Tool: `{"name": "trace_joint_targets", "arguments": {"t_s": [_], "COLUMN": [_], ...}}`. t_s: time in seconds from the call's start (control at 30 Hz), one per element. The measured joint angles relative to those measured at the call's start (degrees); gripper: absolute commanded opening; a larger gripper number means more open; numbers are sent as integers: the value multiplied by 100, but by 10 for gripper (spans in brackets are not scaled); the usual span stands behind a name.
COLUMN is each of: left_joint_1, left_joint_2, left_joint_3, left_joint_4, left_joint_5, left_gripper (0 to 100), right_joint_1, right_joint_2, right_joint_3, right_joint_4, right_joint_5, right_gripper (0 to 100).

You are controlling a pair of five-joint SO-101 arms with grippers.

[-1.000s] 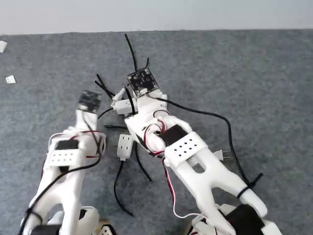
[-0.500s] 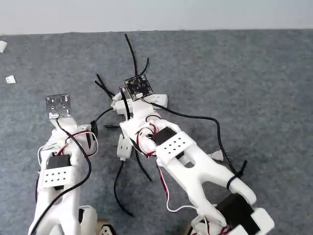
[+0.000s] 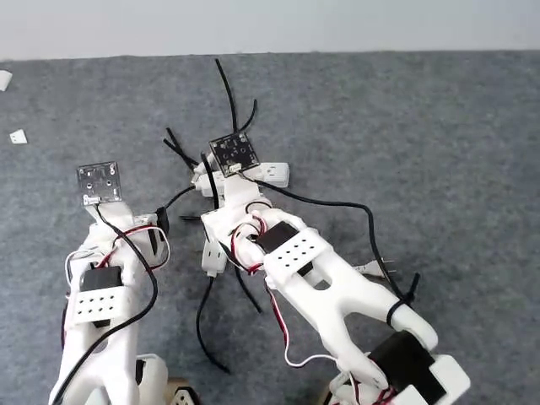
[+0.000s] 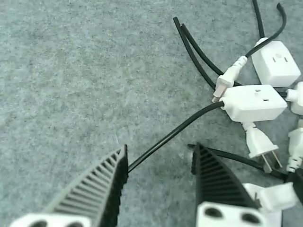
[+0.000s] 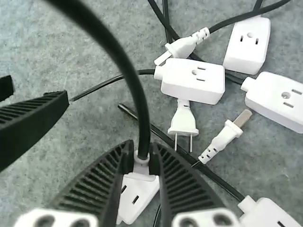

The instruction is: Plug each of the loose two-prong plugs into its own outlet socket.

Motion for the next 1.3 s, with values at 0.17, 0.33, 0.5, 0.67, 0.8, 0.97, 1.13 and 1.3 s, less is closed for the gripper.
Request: {"name": "trace_joint_targets", "arguments": {"t_s": [0.17,0.33,0.5,0.67,0.8,0.97,1.13,1.3], "left_joint_1": [0,0,0,0,0,0,0,0], "left_joint_2": [0,0,0,0,0,0,0,0], "left_joint_3": [0,0,0,0,0,0,0,0], "left_joint_4": [0,0,0,0,0,0,0,0], "left_joint_5": [0,0,0,0,0,0,0,0], "left_gripper": [206,206,206,206,206,206,206,206], "right_joint_1": [0,105,141,141,176,176,176,176], "right_joint_2": [0,0,0,97,299,343,343,343], "right_joint_3": [0,0,0,0,-62,-105,-105,-97], "right_joint_4": [0,26,26,26,-18,-18,-18,-18], "right_joint_5": [0,-18,-18,-18,-35,-35,-35,-220], "right_gripper": [9,9,9,9,9,9,9,9]}}
